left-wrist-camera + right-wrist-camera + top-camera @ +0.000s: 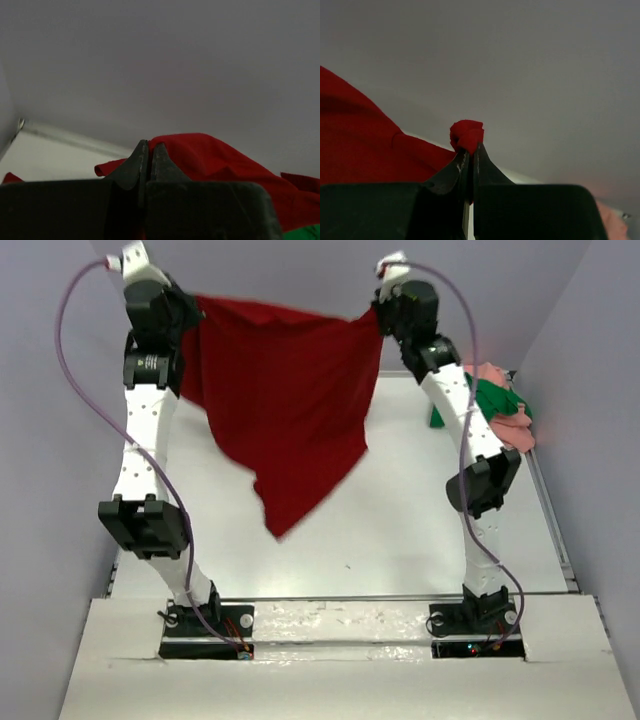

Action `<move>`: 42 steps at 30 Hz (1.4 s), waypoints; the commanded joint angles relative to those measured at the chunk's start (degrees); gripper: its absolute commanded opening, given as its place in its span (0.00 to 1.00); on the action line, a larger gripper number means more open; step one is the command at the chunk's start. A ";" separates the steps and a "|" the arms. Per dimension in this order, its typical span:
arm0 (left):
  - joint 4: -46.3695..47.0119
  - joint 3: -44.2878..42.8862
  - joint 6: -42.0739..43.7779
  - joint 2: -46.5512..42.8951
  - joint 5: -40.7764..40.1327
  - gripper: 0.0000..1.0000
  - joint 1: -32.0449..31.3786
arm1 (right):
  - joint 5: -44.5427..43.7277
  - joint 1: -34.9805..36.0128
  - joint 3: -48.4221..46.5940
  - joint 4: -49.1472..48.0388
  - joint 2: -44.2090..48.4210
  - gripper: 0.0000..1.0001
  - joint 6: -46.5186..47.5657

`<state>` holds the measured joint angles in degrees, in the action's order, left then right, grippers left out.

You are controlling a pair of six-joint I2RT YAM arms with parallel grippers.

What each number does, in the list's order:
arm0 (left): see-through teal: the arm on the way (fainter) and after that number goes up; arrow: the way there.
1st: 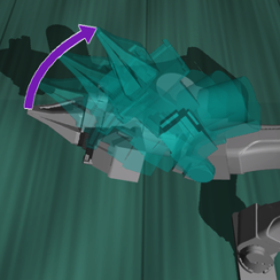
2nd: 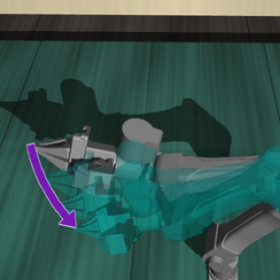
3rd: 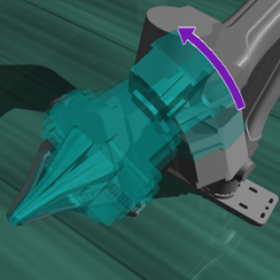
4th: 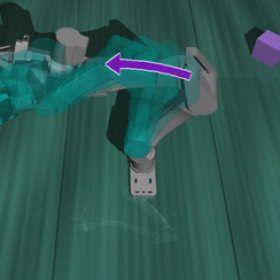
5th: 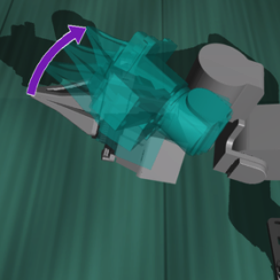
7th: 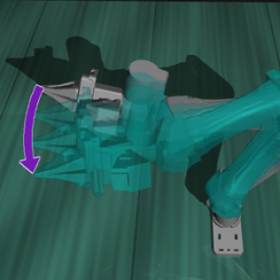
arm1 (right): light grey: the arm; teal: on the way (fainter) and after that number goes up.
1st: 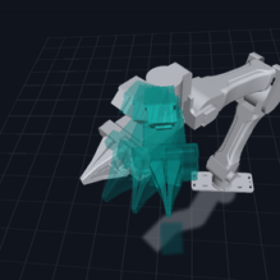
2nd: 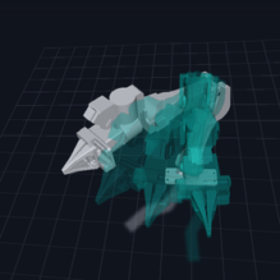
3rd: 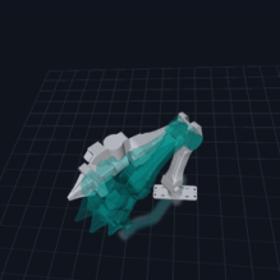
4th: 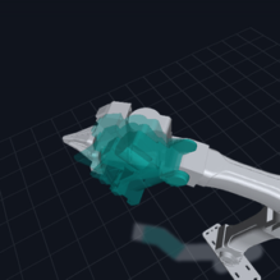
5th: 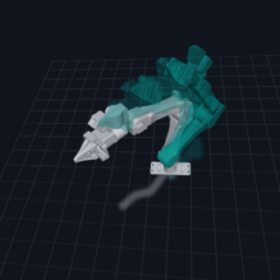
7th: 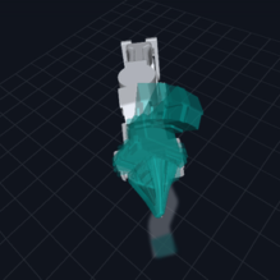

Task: Fold and stack the t-shirts
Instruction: Flatten out the tshirt

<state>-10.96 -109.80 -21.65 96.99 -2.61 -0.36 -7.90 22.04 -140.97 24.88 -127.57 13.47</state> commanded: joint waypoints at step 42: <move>-7.51 48.20 5.50 -43.64 15.69 0.99 -0.69 | 34.36 0.81 79.65 16.49 66.94 1.00 -24.56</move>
<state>-18.59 -53.63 -11.42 56.60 11.57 -0.75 23.73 22.57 -49.54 36.27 -59.81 -14.72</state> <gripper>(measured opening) 0.989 0.982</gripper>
